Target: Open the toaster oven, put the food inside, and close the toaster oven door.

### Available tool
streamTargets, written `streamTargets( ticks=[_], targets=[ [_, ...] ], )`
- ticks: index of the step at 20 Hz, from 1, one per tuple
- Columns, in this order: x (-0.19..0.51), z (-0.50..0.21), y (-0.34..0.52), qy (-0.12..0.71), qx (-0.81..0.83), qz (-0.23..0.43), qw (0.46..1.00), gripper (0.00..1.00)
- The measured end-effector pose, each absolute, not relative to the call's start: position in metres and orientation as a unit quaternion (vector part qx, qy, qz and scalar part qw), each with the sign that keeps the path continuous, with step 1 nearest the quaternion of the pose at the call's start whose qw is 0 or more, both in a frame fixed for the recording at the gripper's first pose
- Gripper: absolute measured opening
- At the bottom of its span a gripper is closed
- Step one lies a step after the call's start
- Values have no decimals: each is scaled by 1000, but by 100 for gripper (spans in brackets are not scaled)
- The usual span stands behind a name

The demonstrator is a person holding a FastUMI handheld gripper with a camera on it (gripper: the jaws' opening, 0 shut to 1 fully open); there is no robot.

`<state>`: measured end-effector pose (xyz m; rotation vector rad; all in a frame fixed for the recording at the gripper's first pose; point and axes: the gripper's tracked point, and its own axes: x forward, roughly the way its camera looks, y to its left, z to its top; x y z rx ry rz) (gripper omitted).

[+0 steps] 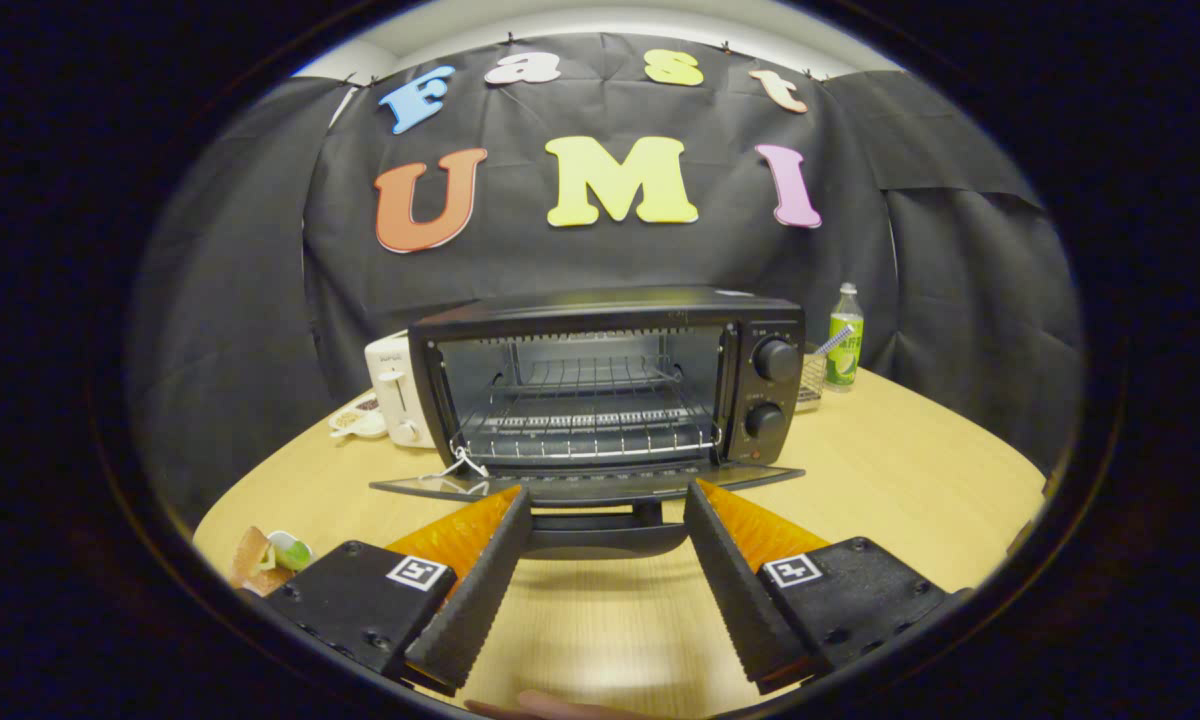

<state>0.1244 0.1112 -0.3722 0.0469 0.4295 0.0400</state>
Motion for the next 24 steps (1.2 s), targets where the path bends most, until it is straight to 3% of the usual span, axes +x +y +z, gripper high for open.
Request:
streamTargets(
  ticks=[14, 24],
  targets=[
    [105, -412, 113, 292, 44, 17, 955, 100],
    [59, -358, 171, 400, 141, 200, 883, 97]
  ],
)
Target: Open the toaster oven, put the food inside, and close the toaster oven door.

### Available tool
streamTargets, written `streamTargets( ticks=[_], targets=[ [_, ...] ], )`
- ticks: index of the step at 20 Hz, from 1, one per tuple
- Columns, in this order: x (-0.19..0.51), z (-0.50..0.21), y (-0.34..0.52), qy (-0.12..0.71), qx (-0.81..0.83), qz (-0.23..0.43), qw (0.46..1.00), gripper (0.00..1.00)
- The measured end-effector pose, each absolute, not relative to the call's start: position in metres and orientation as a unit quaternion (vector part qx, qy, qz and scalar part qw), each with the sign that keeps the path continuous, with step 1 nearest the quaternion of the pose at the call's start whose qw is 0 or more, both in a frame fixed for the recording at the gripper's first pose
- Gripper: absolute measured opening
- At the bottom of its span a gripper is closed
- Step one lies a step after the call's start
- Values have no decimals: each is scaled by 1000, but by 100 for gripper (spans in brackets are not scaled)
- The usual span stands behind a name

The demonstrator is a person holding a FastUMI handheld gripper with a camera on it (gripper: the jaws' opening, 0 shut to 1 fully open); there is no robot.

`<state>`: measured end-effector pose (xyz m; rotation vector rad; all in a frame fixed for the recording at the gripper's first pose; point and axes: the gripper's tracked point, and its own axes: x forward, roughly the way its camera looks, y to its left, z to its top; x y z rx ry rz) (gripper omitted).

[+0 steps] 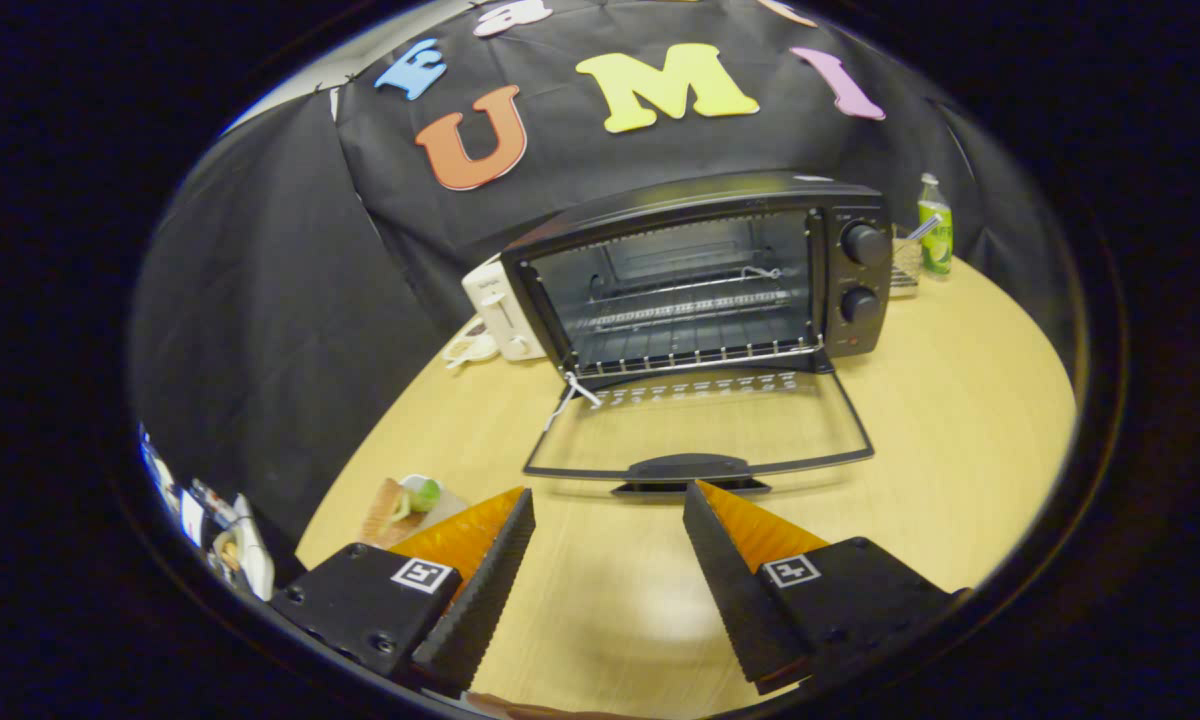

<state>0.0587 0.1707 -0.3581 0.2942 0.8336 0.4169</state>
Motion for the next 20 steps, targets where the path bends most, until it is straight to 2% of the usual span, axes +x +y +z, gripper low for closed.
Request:
streamTargets(
  ticks=[8, 12, 20],
  targets=[
    [21, -332, 251, 512, 247, 314, 761, 93],
    [14, -338, 274, 541, 254, 325, 733, 93],
    [-6, -367, 303, 617, 228, 326, 679, 83]
  ],
)
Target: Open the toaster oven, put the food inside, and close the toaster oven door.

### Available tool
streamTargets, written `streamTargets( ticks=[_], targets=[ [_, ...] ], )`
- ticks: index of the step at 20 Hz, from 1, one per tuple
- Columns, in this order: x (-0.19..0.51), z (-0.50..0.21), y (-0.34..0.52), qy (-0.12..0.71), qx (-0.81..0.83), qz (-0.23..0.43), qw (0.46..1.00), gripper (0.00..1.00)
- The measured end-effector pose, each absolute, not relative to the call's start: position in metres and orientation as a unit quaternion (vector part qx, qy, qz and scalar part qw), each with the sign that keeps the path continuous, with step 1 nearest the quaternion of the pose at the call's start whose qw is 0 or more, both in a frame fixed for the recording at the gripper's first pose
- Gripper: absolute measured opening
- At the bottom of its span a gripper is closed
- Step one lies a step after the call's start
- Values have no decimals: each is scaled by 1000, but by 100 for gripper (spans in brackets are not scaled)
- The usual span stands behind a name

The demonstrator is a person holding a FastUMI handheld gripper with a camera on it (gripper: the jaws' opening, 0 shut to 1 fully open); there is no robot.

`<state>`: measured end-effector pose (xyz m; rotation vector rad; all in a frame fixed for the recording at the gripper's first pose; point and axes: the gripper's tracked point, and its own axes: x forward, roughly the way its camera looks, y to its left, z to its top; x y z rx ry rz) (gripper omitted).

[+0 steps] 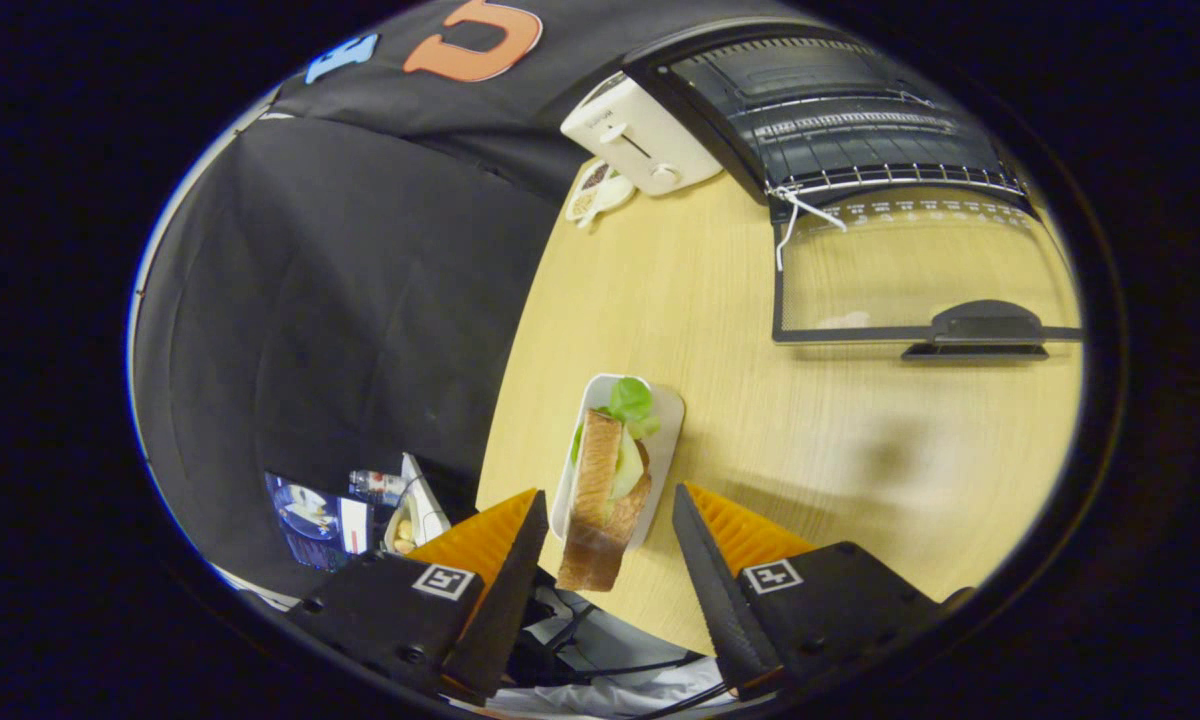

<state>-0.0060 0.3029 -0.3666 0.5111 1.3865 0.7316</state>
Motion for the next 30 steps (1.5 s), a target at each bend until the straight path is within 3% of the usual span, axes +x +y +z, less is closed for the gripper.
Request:
streamTargets(
  ticks=[7, 9, 20, 30],
  targets=[
    [-8, -371, 318, 640, 253, 332, 645, 44],
    [-10, -369, 317, 643, 261, 334, 637, 40],
    [-3, -335, 301, 602, 359, 347, 624, 38],
    [42, -306, 228, 493, 458, 309, 672, 37]
  ],
)
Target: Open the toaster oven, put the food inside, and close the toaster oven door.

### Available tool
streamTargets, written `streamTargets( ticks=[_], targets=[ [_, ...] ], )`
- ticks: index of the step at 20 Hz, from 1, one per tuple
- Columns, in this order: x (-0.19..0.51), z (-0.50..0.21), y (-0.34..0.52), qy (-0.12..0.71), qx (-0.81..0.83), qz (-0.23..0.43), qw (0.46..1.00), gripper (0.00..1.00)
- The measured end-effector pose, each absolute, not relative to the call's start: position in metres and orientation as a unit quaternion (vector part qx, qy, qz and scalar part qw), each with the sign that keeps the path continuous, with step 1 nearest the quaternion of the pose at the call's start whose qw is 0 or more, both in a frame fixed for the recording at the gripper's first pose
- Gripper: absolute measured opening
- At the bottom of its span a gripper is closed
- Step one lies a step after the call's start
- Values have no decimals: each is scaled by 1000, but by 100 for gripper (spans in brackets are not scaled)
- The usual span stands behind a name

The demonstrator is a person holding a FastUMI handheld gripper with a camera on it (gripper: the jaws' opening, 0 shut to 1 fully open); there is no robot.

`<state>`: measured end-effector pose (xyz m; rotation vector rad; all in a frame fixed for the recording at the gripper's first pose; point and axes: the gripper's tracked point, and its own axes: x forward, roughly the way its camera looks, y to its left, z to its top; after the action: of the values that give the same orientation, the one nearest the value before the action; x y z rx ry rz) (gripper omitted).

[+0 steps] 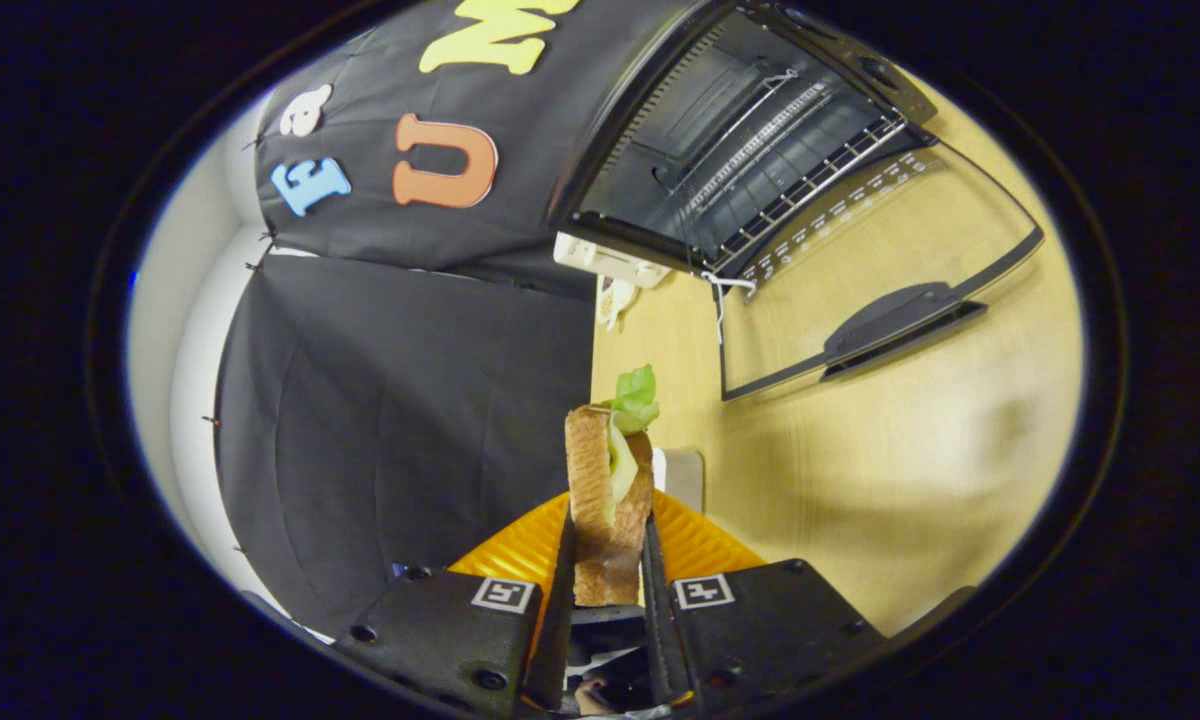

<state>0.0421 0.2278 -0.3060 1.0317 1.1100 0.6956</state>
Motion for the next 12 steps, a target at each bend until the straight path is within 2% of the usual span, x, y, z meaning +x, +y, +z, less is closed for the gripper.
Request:
streamTargets(
  ticks=[8, 12],
  targets=[
    [61, -295, 181, 435, 500, 291, 690, 37],
    [103, -282, 142, 346, 537, 252, 727, 37]
  ],
)
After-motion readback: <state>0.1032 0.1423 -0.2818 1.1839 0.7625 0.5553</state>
